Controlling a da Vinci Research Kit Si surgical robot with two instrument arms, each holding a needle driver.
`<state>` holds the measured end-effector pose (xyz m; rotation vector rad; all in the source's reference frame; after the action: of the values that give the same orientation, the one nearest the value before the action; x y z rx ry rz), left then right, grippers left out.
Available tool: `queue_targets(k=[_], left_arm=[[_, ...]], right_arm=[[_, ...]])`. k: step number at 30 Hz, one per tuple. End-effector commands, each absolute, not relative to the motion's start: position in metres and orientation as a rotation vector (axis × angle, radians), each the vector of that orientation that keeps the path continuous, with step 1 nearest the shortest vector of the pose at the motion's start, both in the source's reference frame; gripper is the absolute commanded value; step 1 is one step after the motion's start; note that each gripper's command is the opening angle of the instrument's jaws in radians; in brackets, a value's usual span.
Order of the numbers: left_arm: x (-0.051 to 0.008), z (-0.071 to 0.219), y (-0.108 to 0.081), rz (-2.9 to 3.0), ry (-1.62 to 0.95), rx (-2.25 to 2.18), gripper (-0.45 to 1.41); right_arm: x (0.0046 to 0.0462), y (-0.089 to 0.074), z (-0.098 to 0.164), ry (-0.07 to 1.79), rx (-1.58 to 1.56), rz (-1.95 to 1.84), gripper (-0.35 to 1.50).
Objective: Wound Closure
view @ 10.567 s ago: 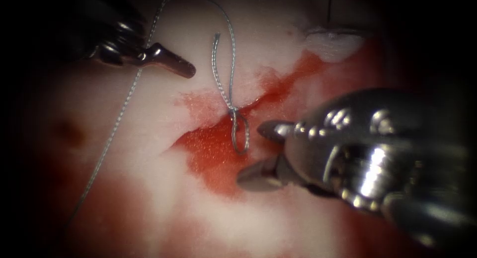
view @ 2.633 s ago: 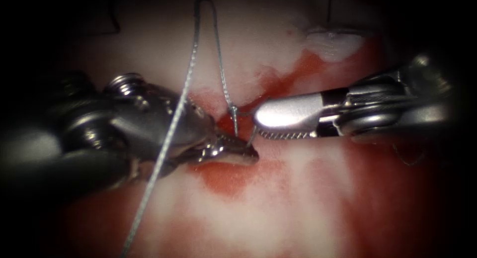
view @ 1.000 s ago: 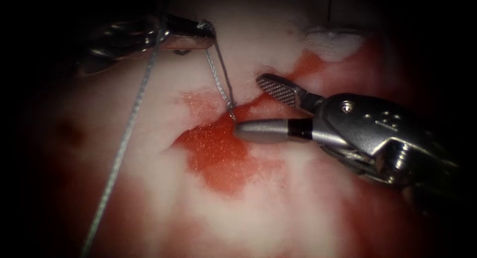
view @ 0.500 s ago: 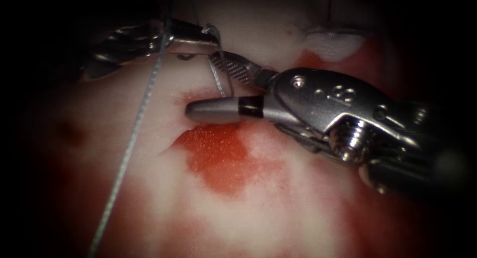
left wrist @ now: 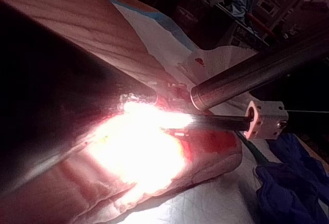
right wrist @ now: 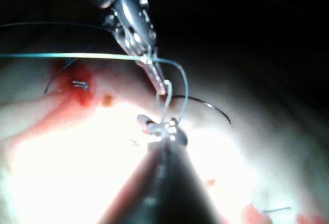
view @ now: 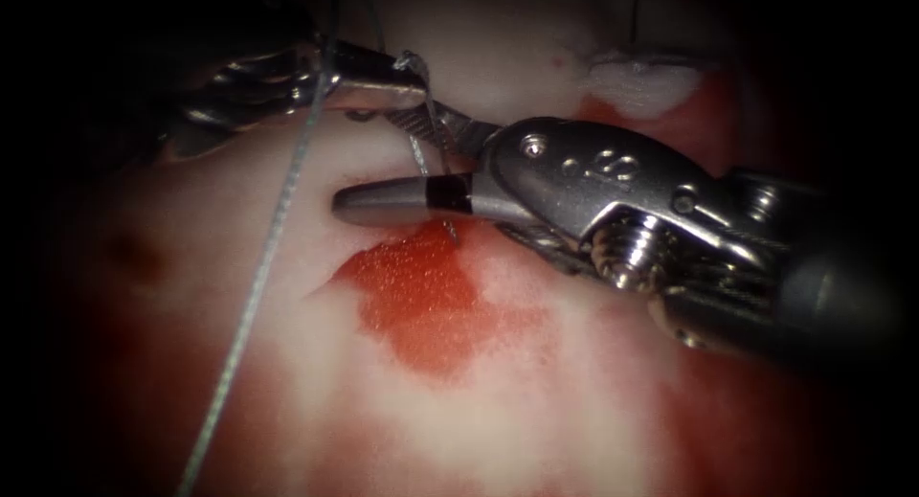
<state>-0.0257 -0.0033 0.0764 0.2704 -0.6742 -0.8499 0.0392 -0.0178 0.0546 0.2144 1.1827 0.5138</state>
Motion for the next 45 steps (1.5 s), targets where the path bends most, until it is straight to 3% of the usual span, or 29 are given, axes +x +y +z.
queue_targets(k=[1, 12, 15, 16, 17, 18, 30, 39, 40, 41, 42, 44, 45], left_arm=[[-0.0262, 0.0759, -0.0021, -0.850, -0.680, 0.266, -0.45], [-0.0263, 0.0758, -0.0023, -0.851, -0.684, 0.270, -0.45], [-0.0263, 0.0759, -0.0023, -0.850, -0.685, 0.270, -0.45], [-0.0263, 0.0759, -0.0023, -0.850, -0.685, 0.270, -0.45], [-0.0263, 0.0759, -0.0023, -0.850, -0.685, 0.269, -0.45], [-0.0263, 0.0758, -0.0023, -0.850, -0.685, 0.270, -0.45], [-0.0251, 0.0762, -0.0034, -0.802, -0.671, 0.330, -0.45], [-0.0171, 0.0819, -0.0097, -0.683, -0.278, 0.568, -0.45], [-0.0164, 0.0820, -0.0099, -0.683, -0.244, 0.568, 0.17], [-0.0164, 0.0820, -0.0098, -0.694, -0.235, 0.561, 0.54], [-0.0165, 0.0819, -0.0091, -0.699, -0.233, 0.537, 0.91], [-0.0170, 0.0811, -0.0075, -0.719, -0.279, 0.502, 1.18], [-0.0172, 0.0807, -0.0068, -0.729, -0.307, 0.487, 1.18]], right_arm=[[0.0404, -0.0169, 0.0542, 1.189, 0.211, 0.512, 1.06], [0.0406, -0.0168, 0.0542, 1.188, 0.210, 0.514, 0.96], [0.0408, -0.0170, 0.0541, 1.190, 0.210, 0.506, 0.83], [0.0408, -0.0170, 0.0541, 1.190, 0.210, 0.506, 0.69], [0.0408, -0.0171, 0.0541, 1.194, 0.218, 0.494, 0.02], [0.0408, -0.0170, 0.0540, 1.198, 0.229, 0.486, -0.35], [0.0399, -0.0162, 0.0530, 1.196, 0.241, 0.485, -0.35], [0.0318, -0.0126, 0.0500, 1.131, 0.119, 0.596, -0.35], [0.0312, -0.0125, 0.0500, 1.123, 0.104, 0.614, -0.35], [0.0310, -0.0125, 0.0501, 1.119, 0.097, 0.621, -0.35], [0.0310, -0.0125, 0.0502, 1.109, 0.079, 0.638, 0.09], [0.0313, -0.0127, 0.0502, 1.107, 0.075, 0.647, 0.26], [0.0314, -0.0128, 0.0503, 1.109, 0.081, 0.644, 0.24]])
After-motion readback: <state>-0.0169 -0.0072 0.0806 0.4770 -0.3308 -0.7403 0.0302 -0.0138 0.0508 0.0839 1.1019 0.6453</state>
